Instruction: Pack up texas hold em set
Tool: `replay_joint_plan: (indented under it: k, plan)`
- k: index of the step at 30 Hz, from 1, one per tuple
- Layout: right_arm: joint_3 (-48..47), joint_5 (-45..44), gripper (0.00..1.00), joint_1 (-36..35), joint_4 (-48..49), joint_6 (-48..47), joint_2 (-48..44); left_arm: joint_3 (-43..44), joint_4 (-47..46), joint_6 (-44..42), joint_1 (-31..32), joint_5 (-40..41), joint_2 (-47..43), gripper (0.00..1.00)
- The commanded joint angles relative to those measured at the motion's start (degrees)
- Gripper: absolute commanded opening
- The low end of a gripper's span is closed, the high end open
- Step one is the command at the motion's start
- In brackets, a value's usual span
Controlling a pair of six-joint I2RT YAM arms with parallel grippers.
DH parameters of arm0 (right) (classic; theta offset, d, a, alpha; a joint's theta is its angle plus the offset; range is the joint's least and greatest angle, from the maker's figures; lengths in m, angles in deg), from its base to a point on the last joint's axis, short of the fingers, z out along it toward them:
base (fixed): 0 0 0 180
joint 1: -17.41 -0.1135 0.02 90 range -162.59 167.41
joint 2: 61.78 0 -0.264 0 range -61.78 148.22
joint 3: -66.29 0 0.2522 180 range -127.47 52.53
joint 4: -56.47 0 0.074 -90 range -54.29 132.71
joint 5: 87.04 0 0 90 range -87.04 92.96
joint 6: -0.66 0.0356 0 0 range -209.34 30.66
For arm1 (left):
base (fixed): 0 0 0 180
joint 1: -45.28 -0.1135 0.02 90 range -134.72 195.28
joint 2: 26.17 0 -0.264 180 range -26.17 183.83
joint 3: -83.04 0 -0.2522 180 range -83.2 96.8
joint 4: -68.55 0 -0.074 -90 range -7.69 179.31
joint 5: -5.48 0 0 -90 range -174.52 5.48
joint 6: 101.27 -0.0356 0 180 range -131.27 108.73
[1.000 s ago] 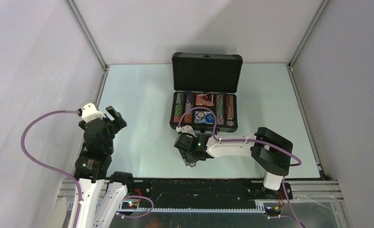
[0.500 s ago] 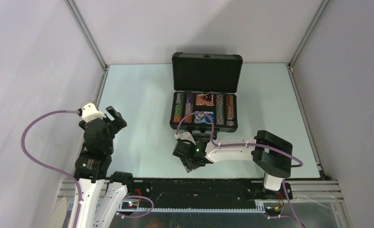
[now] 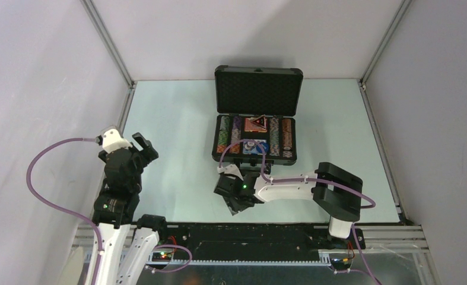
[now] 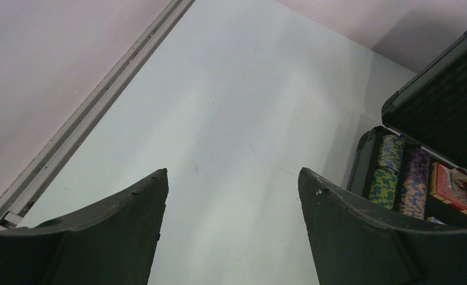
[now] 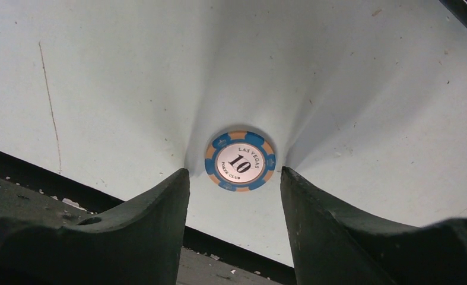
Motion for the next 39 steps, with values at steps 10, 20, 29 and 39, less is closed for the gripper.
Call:
replay_joint_plan:
  k: [10, 20, 29, 39]
  plan:
    - [0.4, -0.4, 0.53, 0.8, -1.3, -1.4, 5.2, -0.3, -1.3, -1.3, -0.4, -0.4, -0.3, 0.85]
    - [0.3, -2.3, 0.49, 1.8, -0.8, -2.3, 3.7, -0.3, -1.4, -1.3, -0.5, -0.6, -0.2, 0.85]
    - [-2.1, -4.1, 0.48, 4.8, -0.7, -5.4, 0.2, -0.4, -1.3, -1.3, -0.5, -0.6, -0.2, 0.85]
    - [-2.9, -2.4, 0.52, 5.7, -1.9, -5.7, -0.6, -0.4, -1.3, -1.4, -0.4, -0.7, -0.2, 0.86]
